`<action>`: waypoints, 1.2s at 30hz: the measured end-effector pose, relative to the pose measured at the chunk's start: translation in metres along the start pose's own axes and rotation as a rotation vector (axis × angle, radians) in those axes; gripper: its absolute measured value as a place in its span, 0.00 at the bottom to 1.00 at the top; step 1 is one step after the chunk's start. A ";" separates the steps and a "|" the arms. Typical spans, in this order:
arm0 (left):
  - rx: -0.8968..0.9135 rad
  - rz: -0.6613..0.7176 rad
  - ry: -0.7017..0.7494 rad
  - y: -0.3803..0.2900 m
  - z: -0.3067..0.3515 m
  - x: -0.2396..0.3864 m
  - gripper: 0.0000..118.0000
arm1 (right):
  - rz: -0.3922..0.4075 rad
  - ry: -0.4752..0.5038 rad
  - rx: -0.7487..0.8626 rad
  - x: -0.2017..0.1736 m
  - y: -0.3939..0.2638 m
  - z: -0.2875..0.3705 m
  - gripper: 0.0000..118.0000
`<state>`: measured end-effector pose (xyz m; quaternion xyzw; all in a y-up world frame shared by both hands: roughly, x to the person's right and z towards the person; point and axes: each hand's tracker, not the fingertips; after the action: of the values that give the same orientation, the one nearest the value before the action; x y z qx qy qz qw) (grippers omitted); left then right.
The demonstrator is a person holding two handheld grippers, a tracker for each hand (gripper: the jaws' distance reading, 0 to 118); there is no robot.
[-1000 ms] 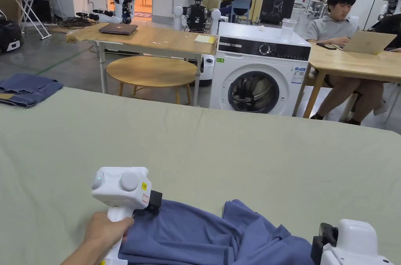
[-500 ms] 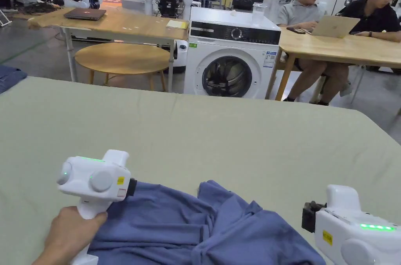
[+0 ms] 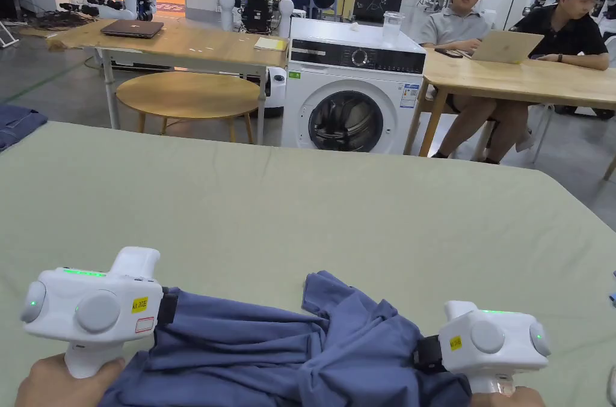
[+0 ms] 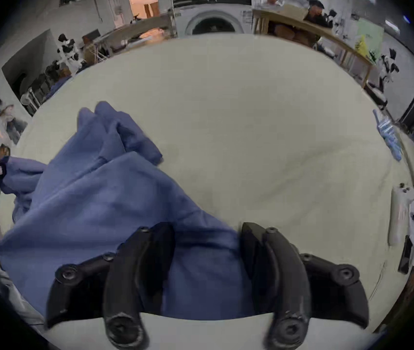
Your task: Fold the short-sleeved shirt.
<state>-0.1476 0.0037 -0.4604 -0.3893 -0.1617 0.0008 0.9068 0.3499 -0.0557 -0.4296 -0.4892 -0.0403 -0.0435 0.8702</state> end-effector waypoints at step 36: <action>0.392 0.100 0.301 0.182 0.214 -0.135 0.00 | -0.007 -0.208 0.795 -0.002 0.153 0.285 0.02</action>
<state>-0.3155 0.2645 -0.4909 -0.2092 -0.0023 0.0189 0.9777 0.3578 0.2669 -0.4119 -0.1166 -0.1434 0.0224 0.9825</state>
